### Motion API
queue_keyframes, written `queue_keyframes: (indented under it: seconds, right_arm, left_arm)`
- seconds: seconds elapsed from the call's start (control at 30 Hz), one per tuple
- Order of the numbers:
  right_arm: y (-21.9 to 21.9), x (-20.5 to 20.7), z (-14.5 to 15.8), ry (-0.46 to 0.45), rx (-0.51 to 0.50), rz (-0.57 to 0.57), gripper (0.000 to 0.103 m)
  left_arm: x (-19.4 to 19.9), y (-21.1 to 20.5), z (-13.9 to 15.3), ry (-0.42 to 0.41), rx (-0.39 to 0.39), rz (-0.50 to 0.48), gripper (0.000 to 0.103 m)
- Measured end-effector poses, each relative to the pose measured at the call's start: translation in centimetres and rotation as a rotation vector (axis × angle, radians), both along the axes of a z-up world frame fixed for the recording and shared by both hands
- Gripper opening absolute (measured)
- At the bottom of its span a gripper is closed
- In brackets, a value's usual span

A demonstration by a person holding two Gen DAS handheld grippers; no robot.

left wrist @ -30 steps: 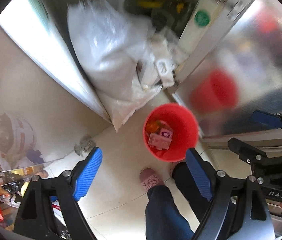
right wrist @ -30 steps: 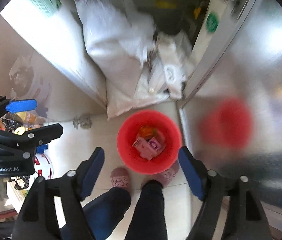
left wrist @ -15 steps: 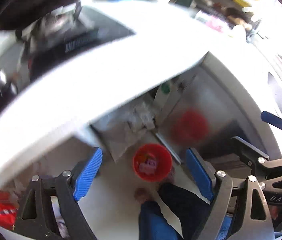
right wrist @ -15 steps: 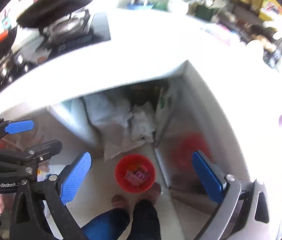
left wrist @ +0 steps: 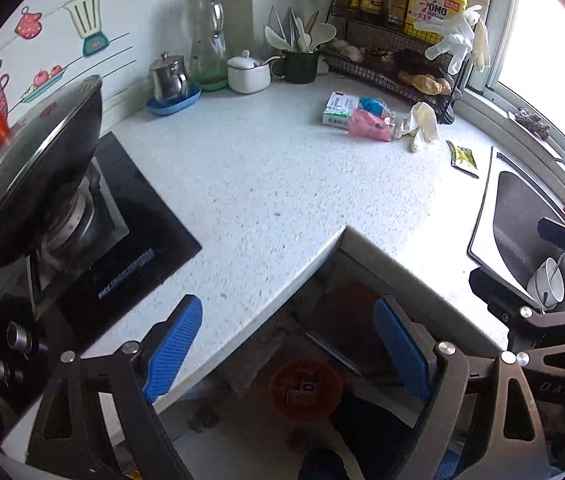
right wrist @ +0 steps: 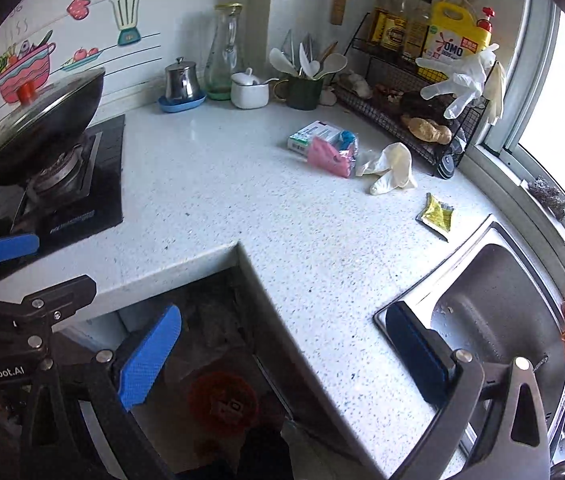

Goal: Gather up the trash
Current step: 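Move both tools toward the pink-blue plastic bag and the latex gloves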

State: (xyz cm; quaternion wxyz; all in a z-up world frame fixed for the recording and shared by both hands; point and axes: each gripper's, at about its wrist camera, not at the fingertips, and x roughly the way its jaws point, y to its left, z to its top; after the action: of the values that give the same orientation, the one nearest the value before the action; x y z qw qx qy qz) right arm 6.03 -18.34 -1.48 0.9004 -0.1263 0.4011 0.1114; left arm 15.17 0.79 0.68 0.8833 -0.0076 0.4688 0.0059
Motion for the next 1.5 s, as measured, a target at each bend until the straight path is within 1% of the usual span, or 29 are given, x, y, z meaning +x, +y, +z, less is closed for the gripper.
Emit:
queue_keyframes:
  seconds: [0.2, 0.3, 0.4, 0.63, 0.73, 0.83, 0.93, 1.07, 1.23, 1.3, 1.37, 1.4, 1.43, 1.47, 1.5]
  right_arm:
    - [-2.0, 3.9, 2.2, -0.021, 0.013, -0.052, 0.102]
    - [-3.3, 6.2, 3.1, -0.024, 0.016, -0.078, 0.102]
    - [-4.2, 9.0, 3.1, -0.018, 0.025, -0.105, 0.102]
    - [-6.0, 14.9, 2.4, 0.031, 0.035, -0.156, 0.102]
    - [-7.2, 16.9, 2.0, 0.051, 0.038, -0.185, 0.102]
    - [-8.8, 19.0, 1.4, 0.080, 0.048, -0.224, 0.102]
    - [-10.4, 21.1, 0.8, 0.112, 0.051, -0.266, 0.102]
    - [-12.1, 23.6, 0.1, 0.126, 0.038, -0.291, 0.102]
    - [-13.7, 26.2, -1.8, 0.171, 0.031, -0.318, 0.102]
    - [-14.0, 26.8, -2.5, 0.190, 0.027, -0.323, 0.102]
    - [-14.3, 27.2, -3.1, 0.207, 0.026, -0.326, 0.103]
    - [-14.4, 27.5, -3.4, 0.213, 0.025, -0.328, 0.103]
    - [-14.5, 27.6, -3.6, 0.218, 0.025, -0.331, 0.103]
    - [-14.6, 27.7, -3.7, 0.223, 0.024, -0.332, 0.103]
    - [-14.6, 27.9, -3.8, 0.227, 0.024, -0.334, 0.103]
  left_arm:
    - [6.0, -2.0, 2.3, -0.025, 0.015, -0.061, 0.087]
    - [9.5, -3.1, 2.6, -0.018, 0.014, -0.091, 0.087]
    - [12.9, -4.2, 2.5, -0.005, 0.016, -0.113, 0.087]
    - [20.4, -6.5, 1.4, 0.054, 0.010, -0.169, 0.087]
    - [23.6, -7.8, 0.7, 0.092, -0.004, -0.194, 0.087]
    - [26.5, -9.3, 0.0, 0.113, 0.004, -0.211, 0.087]
    - [29.2, -10.8, -0.9, 0.139, -0.004, -0.240, 0.087]
    - [32.5, -12.6, -2.7, 0.193, -0.026, -0.271, 0.087]
    - [35.1, -14.1, -4.8, 0.205, 0.038, -0.301, 0.087]
    - [35.9, -14.3, -5.5, 0.222, 0.040, -0.303, 0.084]
    - [36.6, -14.5, -6.4, 0.246, 0.029, -0.308, 0.075]
    - [36.8, -14.5, -6.8, 0.258, 0.024, -0.309, 0.072]
    - [37.0, -14.6, -7.3, 0.271, 0.015, -0.311, 0.064]
    - [37.1, -14.6, -7.7, 0.286, 0.005, -0.315, 0.049]
    - [37.3, -14.7, -8.1, 0.299, -0.006, -0.318, 0.041]
